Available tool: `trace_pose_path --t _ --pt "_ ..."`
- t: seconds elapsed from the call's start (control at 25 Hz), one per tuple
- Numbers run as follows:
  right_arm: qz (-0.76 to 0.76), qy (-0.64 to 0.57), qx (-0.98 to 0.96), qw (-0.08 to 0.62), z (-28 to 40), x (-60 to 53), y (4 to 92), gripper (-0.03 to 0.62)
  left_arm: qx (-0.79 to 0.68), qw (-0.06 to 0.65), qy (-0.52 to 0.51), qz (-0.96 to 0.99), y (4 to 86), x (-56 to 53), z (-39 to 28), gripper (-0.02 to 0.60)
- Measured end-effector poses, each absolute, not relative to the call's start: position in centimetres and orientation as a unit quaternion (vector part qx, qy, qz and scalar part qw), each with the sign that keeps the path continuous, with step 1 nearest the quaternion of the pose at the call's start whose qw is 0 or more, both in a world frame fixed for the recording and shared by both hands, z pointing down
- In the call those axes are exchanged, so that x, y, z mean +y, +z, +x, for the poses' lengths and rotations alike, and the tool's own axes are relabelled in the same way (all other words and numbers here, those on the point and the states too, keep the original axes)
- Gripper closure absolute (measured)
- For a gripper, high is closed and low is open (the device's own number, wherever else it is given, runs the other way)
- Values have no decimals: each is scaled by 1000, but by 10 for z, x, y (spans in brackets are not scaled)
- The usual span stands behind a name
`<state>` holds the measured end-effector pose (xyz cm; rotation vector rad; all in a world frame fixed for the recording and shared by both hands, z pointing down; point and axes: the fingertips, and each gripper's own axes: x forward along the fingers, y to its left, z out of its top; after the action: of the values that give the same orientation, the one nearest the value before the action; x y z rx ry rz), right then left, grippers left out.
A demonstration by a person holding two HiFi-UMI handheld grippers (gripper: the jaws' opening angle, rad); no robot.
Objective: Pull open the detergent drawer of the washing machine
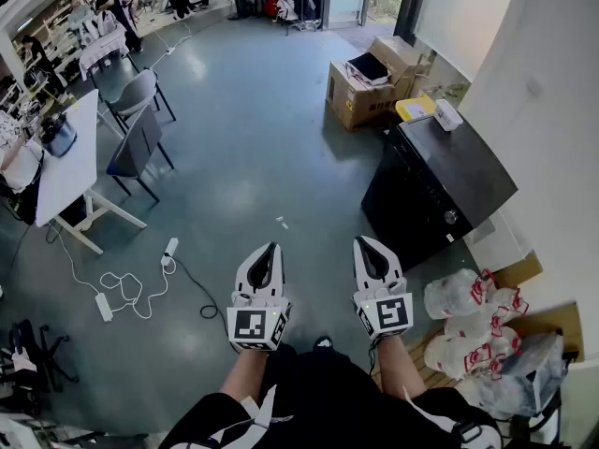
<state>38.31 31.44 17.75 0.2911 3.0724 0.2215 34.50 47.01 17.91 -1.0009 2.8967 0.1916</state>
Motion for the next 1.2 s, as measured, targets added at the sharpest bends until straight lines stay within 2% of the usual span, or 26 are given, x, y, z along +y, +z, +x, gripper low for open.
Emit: trace_pose_path --t 0.64,0.8,0.88,0.92,1.0,1.04,1.12,1.2 --pt "123 47 991 1 392 335 197 585 933 7 50 -356 199 443 363 560" --pt "131 31 991 1 390 334 204 569 922 -1 77 -379 204 435 364 558" --pt "146 7 989 2 390 339 203 540 913 -20 117 -391 210 438 362 553" --pt "159 -20 987 6 392 343 202 505 904 -34 148 -399 214 442 360 528" --pt "186 -84 979 19 394 351 199 440 884 -58 217 -409 219 455 356 415" --pt "194 -106 975 24 396 354 198 416 876 -62 248 -408 220 463 354 389" --pt "200 -117 973 22 395 359 200 398 873 -56 280 -395 219 479 350 368" --pt "196 -107 975 9 389 359 207 391 888 -47 257 -377 220 486 344 362"
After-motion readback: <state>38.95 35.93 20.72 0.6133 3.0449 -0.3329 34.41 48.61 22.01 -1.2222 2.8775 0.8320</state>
